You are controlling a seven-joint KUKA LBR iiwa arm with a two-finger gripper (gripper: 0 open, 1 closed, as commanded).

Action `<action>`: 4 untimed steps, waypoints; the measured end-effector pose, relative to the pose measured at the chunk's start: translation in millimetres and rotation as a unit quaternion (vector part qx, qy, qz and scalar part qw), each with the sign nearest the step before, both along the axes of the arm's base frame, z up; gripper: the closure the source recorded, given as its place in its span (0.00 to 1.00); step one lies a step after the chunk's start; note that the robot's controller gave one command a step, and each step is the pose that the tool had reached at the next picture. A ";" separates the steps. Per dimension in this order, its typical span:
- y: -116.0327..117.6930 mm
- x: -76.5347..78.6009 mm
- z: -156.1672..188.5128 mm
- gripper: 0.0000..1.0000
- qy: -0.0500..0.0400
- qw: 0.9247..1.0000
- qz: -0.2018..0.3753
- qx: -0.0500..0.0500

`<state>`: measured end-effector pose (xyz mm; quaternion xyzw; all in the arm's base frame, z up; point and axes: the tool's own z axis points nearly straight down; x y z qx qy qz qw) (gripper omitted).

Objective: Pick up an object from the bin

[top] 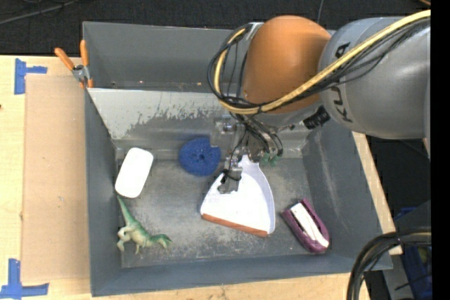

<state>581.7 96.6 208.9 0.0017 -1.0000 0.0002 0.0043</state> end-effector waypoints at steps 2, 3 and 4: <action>-43.1 13.1 -65.1 0.00 -0.003 0.996 0.084 0.001; -84.5 8.1 -67.2 0.00 -0.006 0.994 0.111 0.001; -105.4 26.4 -91.8 0.00 -0.002 0.975 0.223 0.002</action>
Offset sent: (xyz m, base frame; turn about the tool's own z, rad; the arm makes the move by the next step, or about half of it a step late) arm 0.0245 -0.0884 -0.1389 -0.3379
